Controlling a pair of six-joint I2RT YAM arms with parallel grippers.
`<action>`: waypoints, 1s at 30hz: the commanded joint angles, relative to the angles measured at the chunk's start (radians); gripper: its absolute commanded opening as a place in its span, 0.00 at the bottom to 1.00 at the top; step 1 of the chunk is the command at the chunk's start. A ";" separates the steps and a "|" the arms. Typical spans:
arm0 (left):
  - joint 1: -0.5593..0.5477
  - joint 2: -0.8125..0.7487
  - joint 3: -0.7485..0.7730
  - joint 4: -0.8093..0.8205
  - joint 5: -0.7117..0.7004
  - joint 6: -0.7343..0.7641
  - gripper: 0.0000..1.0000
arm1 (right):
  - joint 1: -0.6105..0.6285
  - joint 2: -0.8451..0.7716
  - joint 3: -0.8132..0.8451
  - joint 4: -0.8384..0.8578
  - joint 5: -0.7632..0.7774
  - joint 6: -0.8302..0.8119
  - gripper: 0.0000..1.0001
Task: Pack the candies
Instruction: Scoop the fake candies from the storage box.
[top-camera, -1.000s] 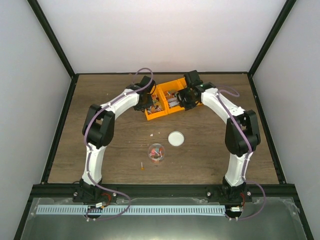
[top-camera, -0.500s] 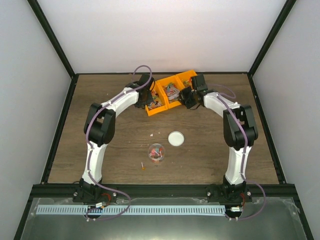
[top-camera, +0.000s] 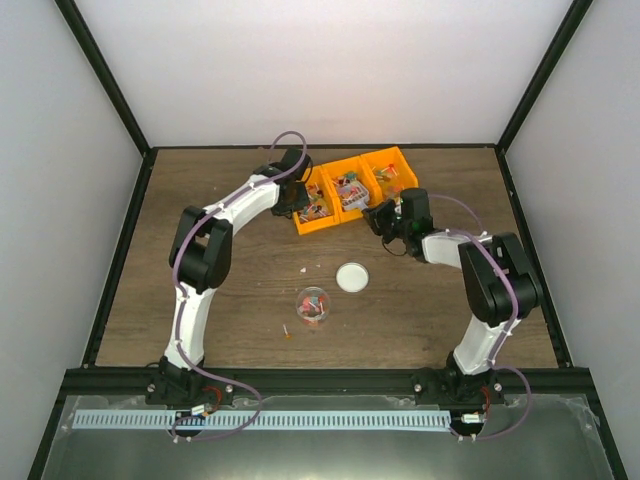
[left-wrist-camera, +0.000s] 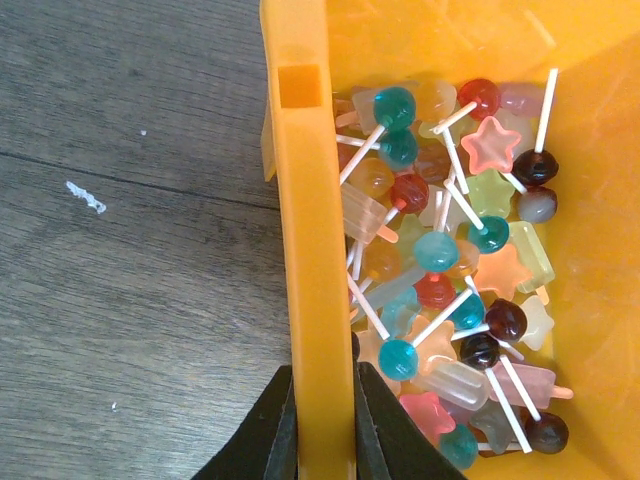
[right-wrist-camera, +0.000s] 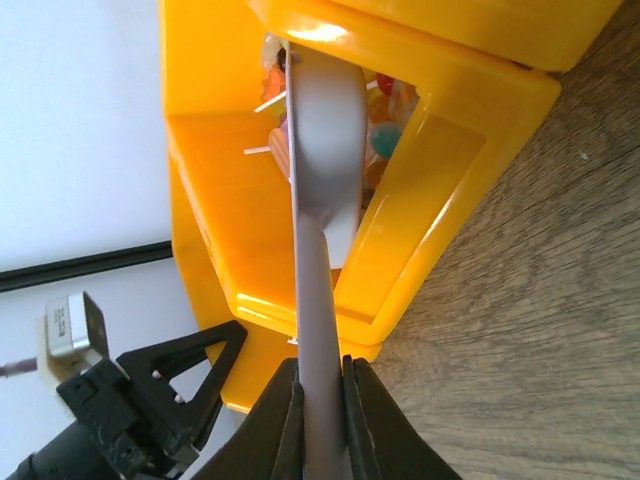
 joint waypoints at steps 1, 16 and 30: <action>-0.002 0.010 -0.018 -0.011 0.031 -0.042 0.04 | -0.012 -0.056 -0.100 0.245 -0.099 0.010 0.01; 0.000 -0.004 -0.018 -0.008 0.027 -0.046 0.04 | -0.090 -0.161 -0.229 0.410 -0.149 0.014 0.01; 0.003 0.002 -0.012 -0.005 0.051 -0.022 0.14 | -0.096 -0.380 -0.325 0.245 -0.184 -0.078 0.01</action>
